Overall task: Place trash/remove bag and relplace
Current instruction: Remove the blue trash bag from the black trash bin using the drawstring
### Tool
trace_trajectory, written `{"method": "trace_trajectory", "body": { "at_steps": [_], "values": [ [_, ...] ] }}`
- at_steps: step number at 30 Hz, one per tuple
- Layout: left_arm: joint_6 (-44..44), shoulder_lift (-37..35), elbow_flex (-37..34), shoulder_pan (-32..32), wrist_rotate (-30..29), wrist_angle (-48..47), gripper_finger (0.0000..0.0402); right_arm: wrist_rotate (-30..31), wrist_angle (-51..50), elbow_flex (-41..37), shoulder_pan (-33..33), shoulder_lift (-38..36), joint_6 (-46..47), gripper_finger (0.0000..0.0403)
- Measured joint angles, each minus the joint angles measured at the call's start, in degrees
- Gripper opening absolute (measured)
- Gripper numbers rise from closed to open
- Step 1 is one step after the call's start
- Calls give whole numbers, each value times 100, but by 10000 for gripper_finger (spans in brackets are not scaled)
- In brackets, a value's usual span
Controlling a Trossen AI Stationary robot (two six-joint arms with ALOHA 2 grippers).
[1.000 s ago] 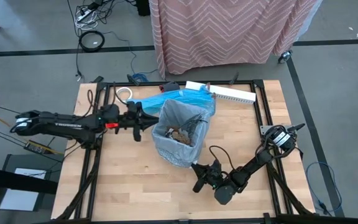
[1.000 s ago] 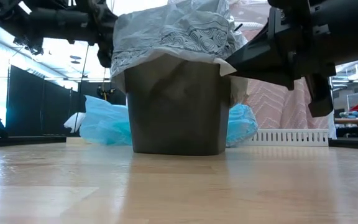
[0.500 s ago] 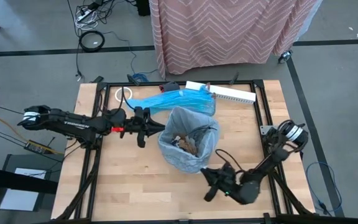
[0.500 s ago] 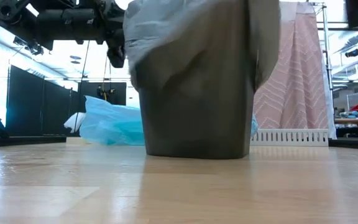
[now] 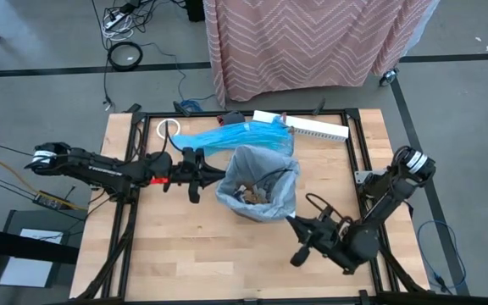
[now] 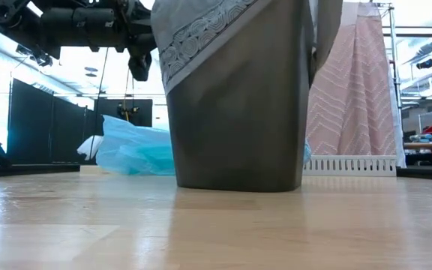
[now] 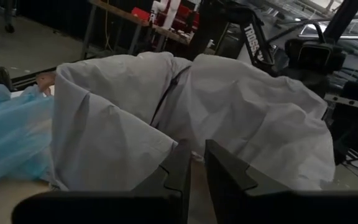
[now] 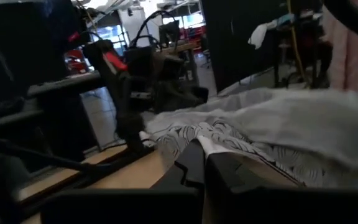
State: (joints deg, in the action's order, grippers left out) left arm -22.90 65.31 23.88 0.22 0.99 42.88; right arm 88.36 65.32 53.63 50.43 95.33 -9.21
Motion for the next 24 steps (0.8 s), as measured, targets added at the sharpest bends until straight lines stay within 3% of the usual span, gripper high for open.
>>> {"method": "trace_trajectory", "body": {
  "at_steps": [13,20,24],
  "values": [
    [-22,254,3,-499,-241,267,54,161,67,0,-888,-273,-1523,0],
    [-73,1040,37,-756,-273,1114,54,92,67,0,-1398,-677,-2333,0],
    [-140,1579,308,-833,-275,1101,54,-236,64,2,-1643,-769,-2711,0]
  ]
}}
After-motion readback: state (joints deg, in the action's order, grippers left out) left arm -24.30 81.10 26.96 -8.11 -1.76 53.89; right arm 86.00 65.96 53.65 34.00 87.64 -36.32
